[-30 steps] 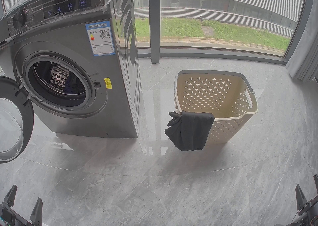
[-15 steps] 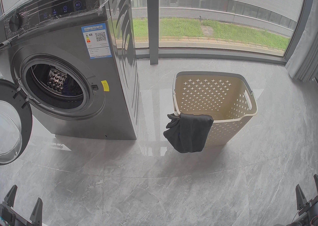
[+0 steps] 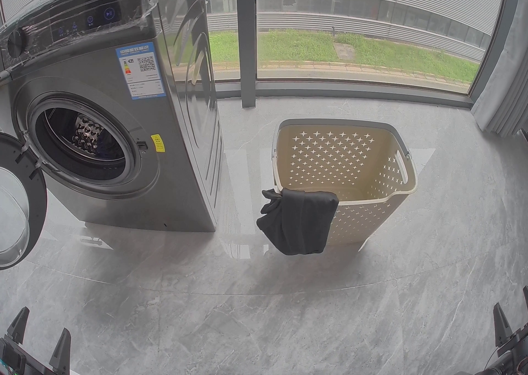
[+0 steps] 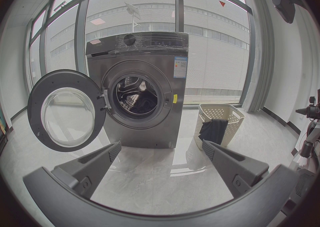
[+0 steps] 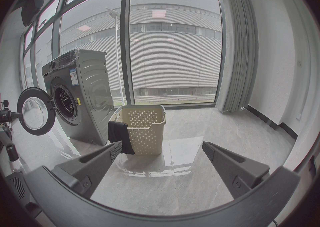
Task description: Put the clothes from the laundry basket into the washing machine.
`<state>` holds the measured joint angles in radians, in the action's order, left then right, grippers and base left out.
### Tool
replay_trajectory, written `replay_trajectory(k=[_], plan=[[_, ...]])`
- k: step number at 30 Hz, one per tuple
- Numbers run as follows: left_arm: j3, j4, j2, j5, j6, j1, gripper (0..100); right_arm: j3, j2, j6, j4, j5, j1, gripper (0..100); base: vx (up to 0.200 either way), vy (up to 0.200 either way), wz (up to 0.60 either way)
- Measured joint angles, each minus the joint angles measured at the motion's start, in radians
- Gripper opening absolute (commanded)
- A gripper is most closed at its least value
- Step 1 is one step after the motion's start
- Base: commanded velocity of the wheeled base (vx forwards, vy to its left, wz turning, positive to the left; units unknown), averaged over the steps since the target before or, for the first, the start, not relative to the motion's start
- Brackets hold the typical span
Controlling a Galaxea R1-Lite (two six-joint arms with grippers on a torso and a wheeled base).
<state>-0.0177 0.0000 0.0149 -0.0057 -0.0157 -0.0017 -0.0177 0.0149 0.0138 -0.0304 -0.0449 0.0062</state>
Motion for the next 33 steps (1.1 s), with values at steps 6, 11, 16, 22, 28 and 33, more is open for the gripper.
replay_trajectory(k=[6, 11, 16, 22, 28, 33], plan=[[0.000, 0.000, 0.000, -0.004, 0.001, 0.000, 100, -0.125, 0.008, 0.000, 0.005, 0.009, 0.007, 100, 0.000, 0.000, 0.00], [0.000, 0.000, 0.001, -0.007, 0.005, 0.000, 100, -0.312, 0.096, 0.002, 0.081, 0.051, 0.026, 100, 0.040, 0.000, 0.00], [0.000, 0.000, 0.001, -0.008, 0.006, 0.000, 100, -0.387, 0.274, 0.006, 0.100, 0.126, 0.050, 100, 0.200, 0.000, 0.00], [0.000, 0.000, 0.001, -0.009, 0.004, 0.000, 100, -0.395, 0.540, 0.026, 0.027, 0.184, 0.095, 100, 0.200, 0.000, 0.00], [0.000, 0.000, 0.001, -0.008, 0.003, 0.000, 100, -0.393, 0.847, 0.078, -0.114, 0.215, 0.166, 100, 0.000, 0.000, 0.00], [0.000, 0.000, 0.001, -0.007, 0.002, 0.000, 100, -0.382, 1.087, 0.107, -0.274, 0.200, 0.214, 100, 0.000, 0.000, 0.00]])
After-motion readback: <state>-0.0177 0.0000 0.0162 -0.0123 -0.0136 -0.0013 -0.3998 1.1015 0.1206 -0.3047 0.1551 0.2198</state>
